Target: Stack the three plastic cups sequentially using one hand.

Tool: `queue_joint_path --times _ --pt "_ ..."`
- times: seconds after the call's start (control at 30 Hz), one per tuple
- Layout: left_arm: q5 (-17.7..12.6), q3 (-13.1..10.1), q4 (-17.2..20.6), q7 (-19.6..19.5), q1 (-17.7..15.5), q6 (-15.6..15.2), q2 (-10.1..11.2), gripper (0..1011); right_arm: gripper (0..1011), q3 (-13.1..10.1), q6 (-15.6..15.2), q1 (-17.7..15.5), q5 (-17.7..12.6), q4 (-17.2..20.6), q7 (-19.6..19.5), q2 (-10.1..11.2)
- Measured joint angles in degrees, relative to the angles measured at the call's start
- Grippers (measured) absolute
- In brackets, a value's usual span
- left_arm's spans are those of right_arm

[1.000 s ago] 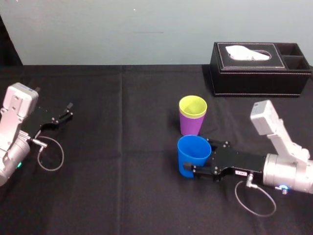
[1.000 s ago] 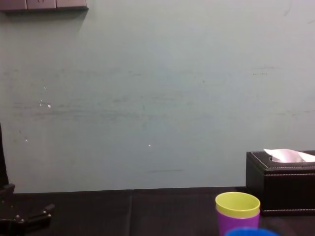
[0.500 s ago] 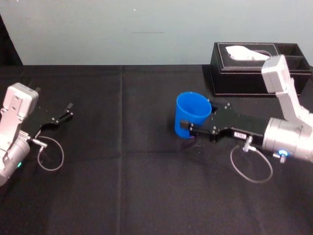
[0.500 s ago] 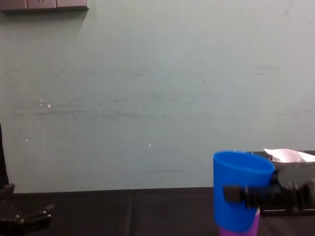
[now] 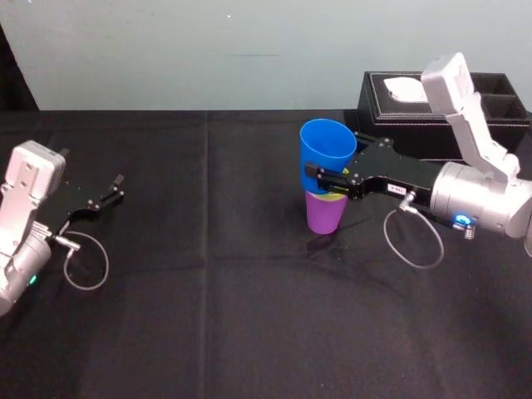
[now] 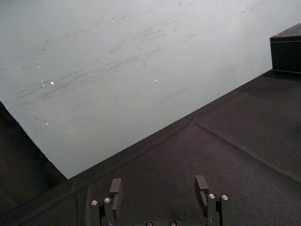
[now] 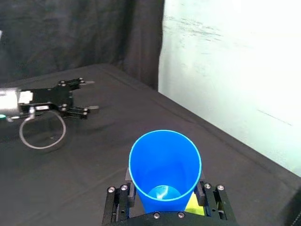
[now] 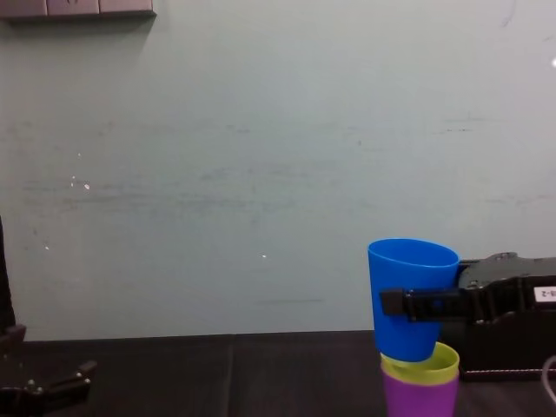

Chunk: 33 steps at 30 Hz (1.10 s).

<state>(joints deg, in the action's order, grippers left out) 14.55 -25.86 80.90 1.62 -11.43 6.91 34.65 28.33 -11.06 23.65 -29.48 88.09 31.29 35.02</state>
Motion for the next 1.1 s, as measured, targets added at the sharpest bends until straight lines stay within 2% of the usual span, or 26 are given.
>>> queue_joint_path --times 0.47,1.1 --pt "0.0 0.0 0.0 0.0 0.0 0.0 0.0 1011 716 -0.3 -0.4 1.8 1.5 -4.8 -1.4 -2.9" --pt "0.0 0.0 0.0 0.0 0.0 0.0 0.0 1011 715 -0.6 0.3 1.0 3.6 -7.0 -1.3 -3.7"
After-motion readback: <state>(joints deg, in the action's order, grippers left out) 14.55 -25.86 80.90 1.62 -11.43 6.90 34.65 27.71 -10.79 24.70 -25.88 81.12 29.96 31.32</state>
